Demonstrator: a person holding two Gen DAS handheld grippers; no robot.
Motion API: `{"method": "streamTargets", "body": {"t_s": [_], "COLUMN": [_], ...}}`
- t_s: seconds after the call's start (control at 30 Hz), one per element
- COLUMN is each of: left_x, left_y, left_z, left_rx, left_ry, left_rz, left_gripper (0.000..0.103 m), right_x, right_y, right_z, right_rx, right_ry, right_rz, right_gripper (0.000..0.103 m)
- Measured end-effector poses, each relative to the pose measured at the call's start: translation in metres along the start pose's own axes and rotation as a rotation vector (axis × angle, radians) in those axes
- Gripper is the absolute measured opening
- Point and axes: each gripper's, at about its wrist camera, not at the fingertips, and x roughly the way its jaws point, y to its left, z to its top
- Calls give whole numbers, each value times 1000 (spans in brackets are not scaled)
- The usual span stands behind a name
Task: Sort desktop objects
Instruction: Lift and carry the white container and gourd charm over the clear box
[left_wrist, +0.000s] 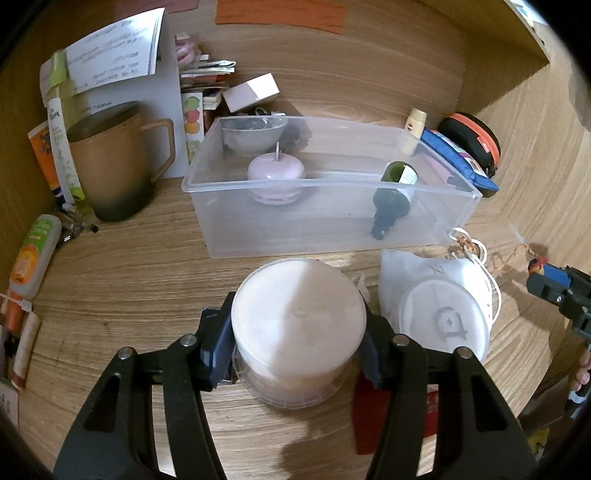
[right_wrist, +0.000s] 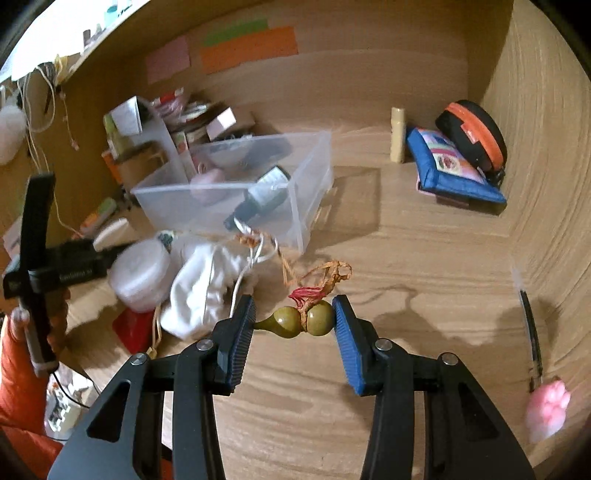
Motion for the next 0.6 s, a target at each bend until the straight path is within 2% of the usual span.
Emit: {"method": "streamTargets", "body": {"t_s": [0.6], "left_x": [-35], "left_y": [14], "left_z": [24], "left_rx": [-46], "left_ry": [-77], "left_rz": [-4], "left_gripper": [57], "right_x": [-10], "right_y": [5], "right_z": [55], "right_rx": [-35], "right_ry": [-111], "right_rz": [47], "right_gripper": [40]}}
